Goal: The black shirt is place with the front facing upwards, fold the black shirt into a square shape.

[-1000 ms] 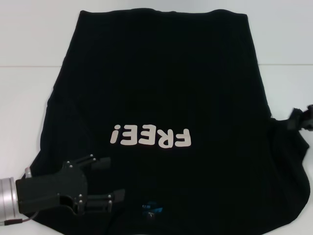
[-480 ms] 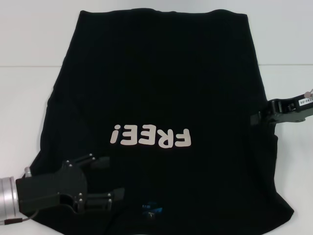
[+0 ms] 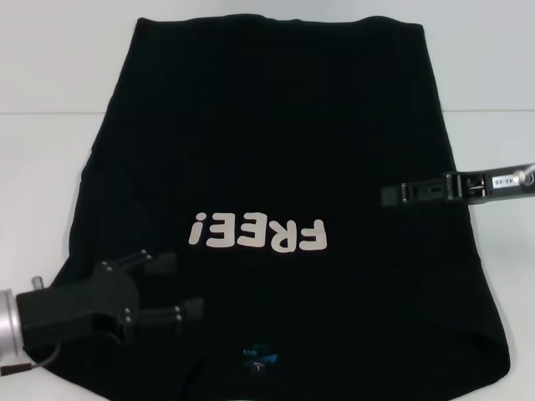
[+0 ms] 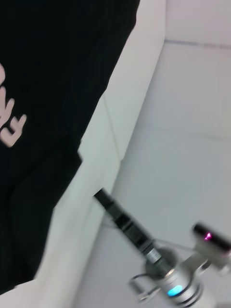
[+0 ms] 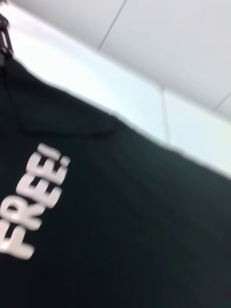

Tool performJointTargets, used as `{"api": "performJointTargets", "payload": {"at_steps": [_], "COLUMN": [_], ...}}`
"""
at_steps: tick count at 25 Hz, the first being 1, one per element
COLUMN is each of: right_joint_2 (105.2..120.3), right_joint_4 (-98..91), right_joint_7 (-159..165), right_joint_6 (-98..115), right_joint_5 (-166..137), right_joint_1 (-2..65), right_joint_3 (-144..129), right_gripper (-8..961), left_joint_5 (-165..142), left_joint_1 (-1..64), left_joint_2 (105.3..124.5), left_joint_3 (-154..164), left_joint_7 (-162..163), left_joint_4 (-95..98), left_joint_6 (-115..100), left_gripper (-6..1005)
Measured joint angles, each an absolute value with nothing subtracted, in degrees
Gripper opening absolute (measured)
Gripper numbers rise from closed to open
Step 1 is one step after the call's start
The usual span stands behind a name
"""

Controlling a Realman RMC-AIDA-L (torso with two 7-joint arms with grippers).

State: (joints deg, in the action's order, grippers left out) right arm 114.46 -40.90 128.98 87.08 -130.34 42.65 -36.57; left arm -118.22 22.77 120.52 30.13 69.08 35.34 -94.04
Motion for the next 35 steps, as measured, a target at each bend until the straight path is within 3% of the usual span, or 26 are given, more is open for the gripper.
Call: {"api": "performJointTargets", "payload": {"at_steps": [4, 8, 10, 18, 27, 35], "right_joint_2": [115.75, 119.33, 120.14, 120.21, 120.36, 120.41], "right_joint_4": [-36.5, -34.8, -31.8, -18.8, -15.4, -14.0], "right_joint_7": [111.0, 90.2, 81.2, 52.8, 45.5, 43.6], "right_joint_6": [87.4, 87.4, 87.0, 82.7, 80.8, 80.0], "right_joint_5": [-122.3, -118.8, -117.4, -116.1, -116.1, -116.1], "right_joint_1": [38.3, 33.8, 32.6, 31.1, 31.5, 31.4], "right_joint_3": [-36.7, -36.6, -36.8, -36.5, -37.0, -37.0], "right_gripper": [586, 679, 725, 891, 886, 885], "left_joint_5": [-118.1, -118.1, -118.1, -120.1, -136.8, -140.7], "left_joint_1": [23.4, 23.8, 23.7, 20.4, 20.5, 21.8], "left_joint_2": [119.37, 117.22, 116.29, 110.82, 106.19, 106.1], "left_joint_3": [27.2, 25.7, 24.3, 21.2, 20.6, 21.4], "left_joint_7": [78.4, 91.7, 96.7, 121.1, 137.9, 138.9], "left_joint_4": [35.3, 35.2, 35.2, 35.9, 41.7, 40.7], "left_joint_6": [-94.9, -96.8, -97.7, -97.4, -99.2, -97.1], "left_gripper": [921, 922, 922, 921, 921, 921]}}
